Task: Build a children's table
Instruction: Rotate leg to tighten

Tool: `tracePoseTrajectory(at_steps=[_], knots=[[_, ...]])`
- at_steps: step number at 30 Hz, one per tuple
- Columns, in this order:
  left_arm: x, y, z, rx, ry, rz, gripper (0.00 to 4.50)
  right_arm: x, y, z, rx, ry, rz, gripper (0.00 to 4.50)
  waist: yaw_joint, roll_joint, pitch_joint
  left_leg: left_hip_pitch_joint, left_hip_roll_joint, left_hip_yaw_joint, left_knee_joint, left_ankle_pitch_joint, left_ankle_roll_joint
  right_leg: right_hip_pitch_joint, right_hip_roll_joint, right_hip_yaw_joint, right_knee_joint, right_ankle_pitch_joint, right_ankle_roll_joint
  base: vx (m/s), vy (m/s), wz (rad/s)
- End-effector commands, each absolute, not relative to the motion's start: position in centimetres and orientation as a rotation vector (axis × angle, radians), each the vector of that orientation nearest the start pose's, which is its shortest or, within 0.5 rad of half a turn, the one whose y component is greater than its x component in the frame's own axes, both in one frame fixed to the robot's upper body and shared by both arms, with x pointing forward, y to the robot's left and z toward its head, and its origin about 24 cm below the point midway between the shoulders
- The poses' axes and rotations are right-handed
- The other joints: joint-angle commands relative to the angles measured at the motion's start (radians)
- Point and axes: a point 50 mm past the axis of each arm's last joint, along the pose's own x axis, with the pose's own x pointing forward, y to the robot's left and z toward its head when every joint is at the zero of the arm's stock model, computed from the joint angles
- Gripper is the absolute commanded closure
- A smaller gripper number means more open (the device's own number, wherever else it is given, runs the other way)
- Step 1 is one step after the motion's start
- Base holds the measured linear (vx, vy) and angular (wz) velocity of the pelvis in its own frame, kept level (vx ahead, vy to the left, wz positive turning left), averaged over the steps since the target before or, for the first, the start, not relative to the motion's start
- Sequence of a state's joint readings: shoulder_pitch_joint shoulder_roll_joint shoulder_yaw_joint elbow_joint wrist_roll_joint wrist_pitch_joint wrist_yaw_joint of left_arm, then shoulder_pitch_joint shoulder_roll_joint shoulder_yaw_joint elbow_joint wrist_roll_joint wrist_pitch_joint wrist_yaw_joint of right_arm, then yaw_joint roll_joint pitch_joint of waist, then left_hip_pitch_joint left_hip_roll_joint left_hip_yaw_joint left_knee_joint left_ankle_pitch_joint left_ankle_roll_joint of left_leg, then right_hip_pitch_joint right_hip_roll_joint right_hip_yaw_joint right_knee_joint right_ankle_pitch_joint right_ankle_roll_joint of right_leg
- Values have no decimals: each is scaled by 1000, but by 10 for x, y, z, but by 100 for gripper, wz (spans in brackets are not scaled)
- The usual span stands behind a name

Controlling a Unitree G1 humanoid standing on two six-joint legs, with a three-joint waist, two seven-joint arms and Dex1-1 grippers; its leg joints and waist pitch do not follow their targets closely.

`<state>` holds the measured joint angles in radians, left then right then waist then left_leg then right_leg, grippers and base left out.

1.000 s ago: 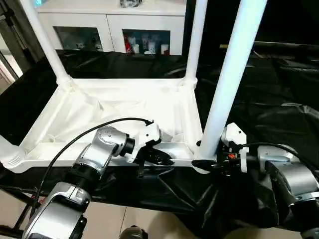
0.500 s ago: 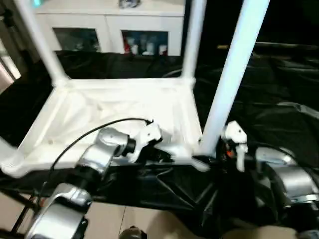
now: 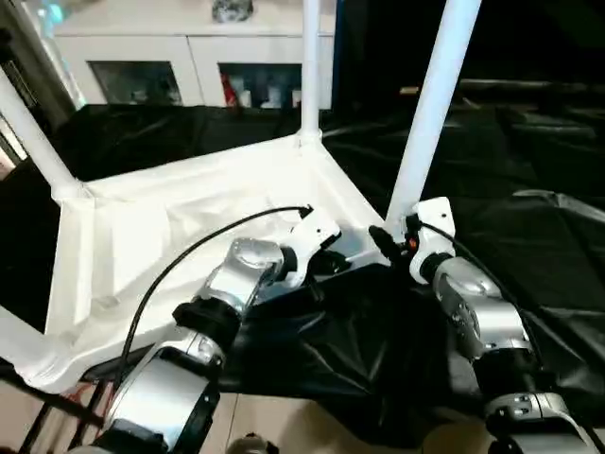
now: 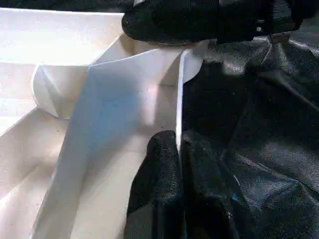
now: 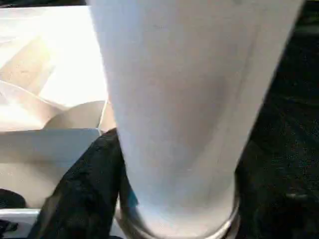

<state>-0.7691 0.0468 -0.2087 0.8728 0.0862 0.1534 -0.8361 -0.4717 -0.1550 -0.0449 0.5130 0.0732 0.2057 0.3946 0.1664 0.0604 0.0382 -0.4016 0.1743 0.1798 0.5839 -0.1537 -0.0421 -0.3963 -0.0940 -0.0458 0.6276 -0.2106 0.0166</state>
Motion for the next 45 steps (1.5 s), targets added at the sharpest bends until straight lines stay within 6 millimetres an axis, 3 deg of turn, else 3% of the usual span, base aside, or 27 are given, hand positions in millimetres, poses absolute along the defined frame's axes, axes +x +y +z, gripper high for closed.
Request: tracePoseTrajectory(at_steps=[1,2,6,10,15,18,22,28,35,45], knots=[[345,13,78,165,236,-1148,450,317,-83,29,40,315,735,114,0,-28,-61,17,44,-20,-62,-190,70,41,-63,32,-85,-114,-198,0,0,0],[345,16,77,165,238,-1155,450,317,-86,29,29,311,749,85,1,-27,-60,18,45,-20,-64,-197,68,40,-63,32,-86,-127,-199,0,0,0],[342,26,74,178,247,-1225,450,314,-102,34,-23,290,837,85,1,-27,-62,19,48,-21,-64,-212,65,43,-63,32,-85,-122,-202,0,0,0],[339,34,74,186,242,-1281,450,309,-113,40,-28,287,921,85,8,-29,-63,15,48,-18,-57,-172,94,46,-62,31,-78,-63,-213,0,0,0],[327,59,75,188,256,-1464,450,289,-141,51,-88,336,1165,85,14,-28,-58,15,54,-18,-59,-195,112,42,-62,30,-82,-122,-221,0,0,0],[324,65,75,187,265,-1500,450,282,-147,50,-89,386,1230,85,16,-26,-59,20,57,-18,-62,-219,99,36,-62,31,-85,-165,-231,0,0,0],[321,75,74,177,290,-1540,450,273,-156,48,-122,445,1297,85,31,-28,-57,21,60,-20,-65,-233,78,35,-67,35,-85,-191,-222,0,0,0],[313,83,74,173,311,-1606,450,269,-157,50,-137,479,1343,97,32,-26,-58,19,59,-19,-63,-220,80,32,-65,34,-82,-170,-228,0,0,0],[314,86,71,203,301,-1569,450,269,-154,49,-140,475,1344,166,33,-27,-58,21,59,-19,-65,-235,66,32,-66,35,-85,-194,-220,0,0,0],[313,87,64,260,323,-1537,450,269,-154,48,-146,473,1337,182,33,-29,-58,20,58,-19,-65,-232,66,31,-66,35,-85,-206,-212,0,0,0]])
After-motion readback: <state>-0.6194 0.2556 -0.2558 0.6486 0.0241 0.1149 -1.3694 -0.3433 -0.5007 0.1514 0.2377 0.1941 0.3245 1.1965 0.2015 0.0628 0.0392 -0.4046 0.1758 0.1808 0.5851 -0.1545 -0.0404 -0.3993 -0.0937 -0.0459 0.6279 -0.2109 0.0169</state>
